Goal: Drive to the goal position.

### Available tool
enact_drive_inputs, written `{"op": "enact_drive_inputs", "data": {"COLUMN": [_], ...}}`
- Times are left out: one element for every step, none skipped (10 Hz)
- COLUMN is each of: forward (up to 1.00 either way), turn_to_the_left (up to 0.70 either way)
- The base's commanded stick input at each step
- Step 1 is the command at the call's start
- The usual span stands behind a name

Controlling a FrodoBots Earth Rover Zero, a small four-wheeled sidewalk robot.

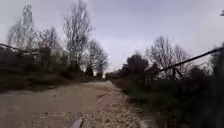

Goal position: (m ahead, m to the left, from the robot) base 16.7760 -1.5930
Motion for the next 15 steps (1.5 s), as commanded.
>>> {"op": "enact_drive_inputs", "data": {"forward": [0.69,0.70,0.70,0.70,0.70,0.70,0.70,0.70,0.70,0.70,0.70,0.70,0.70,0.70,0.70], "turn_to_the_left": [0.00,0.00,0.00,0.00,0.00,0.00,0.00,0.00,0.00,0.00,0.00,0.00,0.00,0.00,0.00]}}
